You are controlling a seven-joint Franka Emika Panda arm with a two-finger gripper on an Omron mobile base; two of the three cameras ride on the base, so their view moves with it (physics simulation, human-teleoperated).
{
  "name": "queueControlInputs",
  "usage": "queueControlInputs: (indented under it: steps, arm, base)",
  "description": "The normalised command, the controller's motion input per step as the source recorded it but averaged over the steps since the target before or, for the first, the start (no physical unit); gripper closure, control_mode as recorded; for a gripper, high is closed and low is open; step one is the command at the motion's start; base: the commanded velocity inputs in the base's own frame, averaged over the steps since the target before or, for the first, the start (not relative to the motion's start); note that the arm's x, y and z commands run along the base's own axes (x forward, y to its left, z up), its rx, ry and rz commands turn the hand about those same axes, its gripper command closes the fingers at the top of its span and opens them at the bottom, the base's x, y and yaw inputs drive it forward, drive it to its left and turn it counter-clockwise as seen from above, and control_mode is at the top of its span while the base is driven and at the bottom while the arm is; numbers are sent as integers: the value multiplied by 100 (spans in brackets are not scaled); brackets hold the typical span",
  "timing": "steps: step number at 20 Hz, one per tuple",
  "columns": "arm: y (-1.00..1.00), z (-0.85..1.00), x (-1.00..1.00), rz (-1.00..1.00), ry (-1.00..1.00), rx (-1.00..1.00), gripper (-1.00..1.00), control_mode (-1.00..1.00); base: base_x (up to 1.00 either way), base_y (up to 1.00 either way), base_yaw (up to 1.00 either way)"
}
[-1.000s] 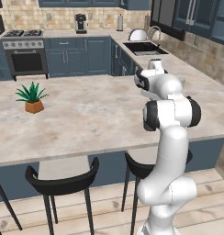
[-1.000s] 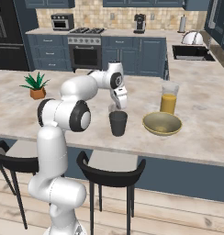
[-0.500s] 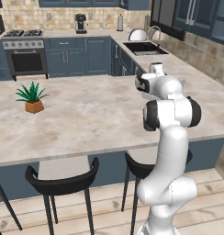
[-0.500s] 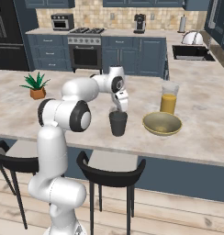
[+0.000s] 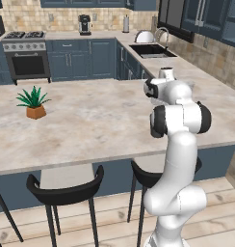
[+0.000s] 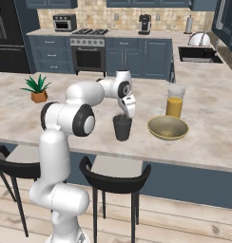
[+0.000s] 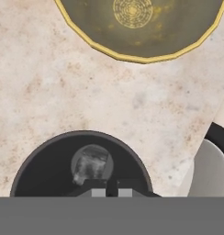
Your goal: There are two ice cubes in the ice bowl. Place both ice cubes in the glass cup.
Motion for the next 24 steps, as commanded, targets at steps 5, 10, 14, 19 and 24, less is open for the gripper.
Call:
queueControlInputs:
  steps: [5,10,14,19,24]
  arm:
    - [0,-12,0,0,-1,-1,100,-100]
    - [0,0,9,0,-3,0,100,-100]
    - [0,0,14,0,-3,0,100,-100]
    - [0,0,18,0,-3,0,-100,-100]
    - [-4,0,4,0,-3,0,-100,-100]
  base:
    - [0,0,0]
    - [0,0,0]
    - [0,0,0]
    - [0,0,0]
    - [0,0,0]
